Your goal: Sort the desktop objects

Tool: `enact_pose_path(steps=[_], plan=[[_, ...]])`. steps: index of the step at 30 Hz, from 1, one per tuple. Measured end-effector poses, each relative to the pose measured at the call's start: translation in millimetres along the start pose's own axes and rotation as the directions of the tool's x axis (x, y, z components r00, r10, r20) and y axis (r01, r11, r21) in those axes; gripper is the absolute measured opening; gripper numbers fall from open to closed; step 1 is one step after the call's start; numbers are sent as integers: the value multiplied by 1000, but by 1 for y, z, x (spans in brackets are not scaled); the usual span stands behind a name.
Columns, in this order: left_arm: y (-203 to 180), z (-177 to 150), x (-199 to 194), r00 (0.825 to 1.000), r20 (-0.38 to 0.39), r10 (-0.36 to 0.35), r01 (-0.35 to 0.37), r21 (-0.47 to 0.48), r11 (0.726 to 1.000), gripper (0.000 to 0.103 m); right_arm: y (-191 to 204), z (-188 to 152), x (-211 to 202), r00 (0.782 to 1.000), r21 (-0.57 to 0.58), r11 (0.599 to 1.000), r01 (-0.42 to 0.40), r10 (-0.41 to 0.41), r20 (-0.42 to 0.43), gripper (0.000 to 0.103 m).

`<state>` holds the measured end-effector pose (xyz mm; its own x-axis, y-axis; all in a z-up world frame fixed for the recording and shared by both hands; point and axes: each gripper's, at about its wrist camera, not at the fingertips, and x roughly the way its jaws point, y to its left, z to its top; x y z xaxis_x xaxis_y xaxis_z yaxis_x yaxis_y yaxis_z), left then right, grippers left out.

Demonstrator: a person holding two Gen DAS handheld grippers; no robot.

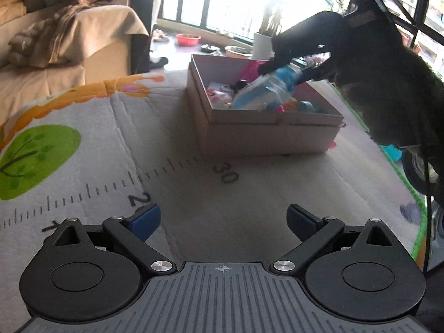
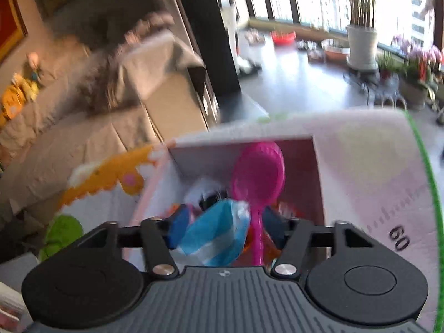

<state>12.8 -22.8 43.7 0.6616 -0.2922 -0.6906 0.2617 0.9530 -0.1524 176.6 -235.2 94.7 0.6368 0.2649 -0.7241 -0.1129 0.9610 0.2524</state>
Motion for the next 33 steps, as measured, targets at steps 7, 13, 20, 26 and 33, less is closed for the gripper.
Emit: enact_pose_path(steps=[7,13,20,26,33], plan=[[18,0,8,998,-32,53,-55,-76,996,101,3,-43,-31,991,-31,995,97,-93,99,46],[3,2,18,999,-47,10,-12,-56,998,101,15,-60,-43,999,-147,989,28,-22,39,46],[-13,0,15,999,-50,15,-14,8,1000,101,36,-58,-16,1000,-143,990,-6,9,17,42],[-3,2,18,997,-65,47,-49,-33,998,101,44,-55,-32,998,-210,978,4,9,63,42],[-11,5,22,997,-73,30,-31,-9,999,101,45,-34,-60,983,-238,971,26,19,183,42]])
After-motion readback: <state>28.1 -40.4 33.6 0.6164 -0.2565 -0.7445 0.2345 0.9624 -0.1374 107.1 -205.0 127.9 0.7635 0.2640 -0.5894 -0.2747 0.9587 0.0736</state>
